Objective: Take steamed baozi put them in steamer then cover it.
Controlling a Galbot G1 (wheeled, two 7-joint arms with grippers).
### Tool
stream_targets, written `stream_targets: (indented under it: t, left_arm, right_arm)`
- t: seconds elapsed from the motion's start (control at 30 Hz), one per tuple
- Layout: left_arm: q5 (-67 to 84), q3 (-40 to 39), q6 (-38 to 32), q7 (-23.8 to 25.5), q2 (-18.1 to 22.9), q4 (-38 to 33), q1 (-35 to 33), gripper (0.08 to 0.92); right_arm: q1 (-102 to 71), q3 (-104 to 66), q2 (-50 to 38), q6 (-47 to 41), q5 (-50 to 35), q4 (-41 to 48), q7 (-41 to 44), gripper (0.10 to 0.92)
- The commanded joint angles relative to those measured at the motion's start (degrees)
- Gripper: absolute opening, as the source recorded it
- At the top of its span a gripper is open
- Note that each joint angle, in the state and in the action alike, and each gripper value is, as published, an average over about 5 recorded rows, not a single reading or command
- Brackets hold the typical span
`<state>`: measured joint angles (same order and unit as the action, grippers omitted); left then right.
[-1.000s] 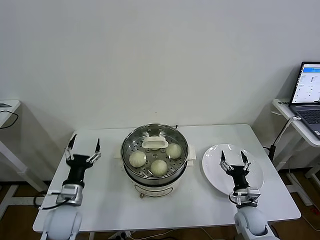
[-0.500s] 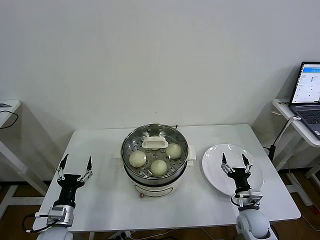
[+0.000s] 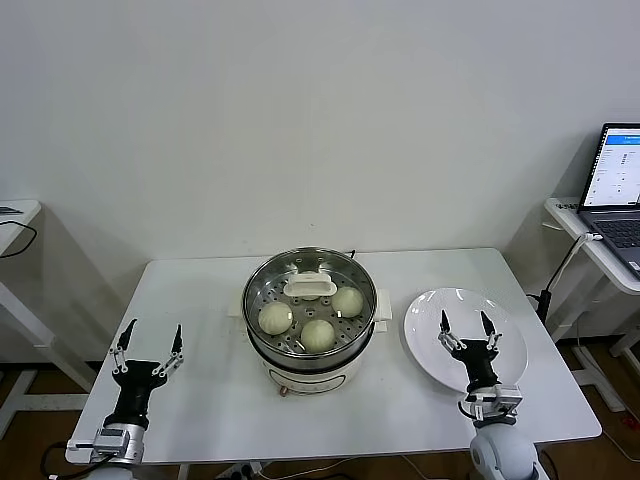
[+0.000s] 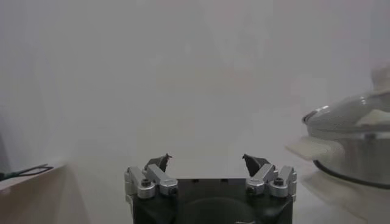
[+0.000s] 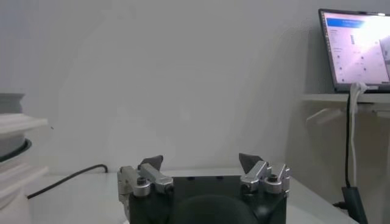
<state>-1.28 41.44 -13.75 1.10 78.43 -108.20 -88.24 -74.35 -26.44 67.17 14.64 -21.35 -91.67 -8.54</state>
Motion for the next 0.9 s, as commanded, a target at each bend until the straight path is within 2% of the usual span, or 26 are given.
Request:
stream_targets:
  t: [0.03, 0.9]
  left_arm:
    - [-0.22, 0.61, -0.91, 0.21, 0.18, -0.24, -0.95, 0.823]
    - [-2.86, 0.23, -2.55, 0.29, 0.47, -0.36, -2.24, 0.823]
  right_arm:
    - [-0.51, -0.18, -0.05, 0.41, 0.19, -0.52, 0.35, 0.823]
    - [-2.02, -0.67, -0.17, -0.05, -0.34, -2.25, 1.87, 0.823]
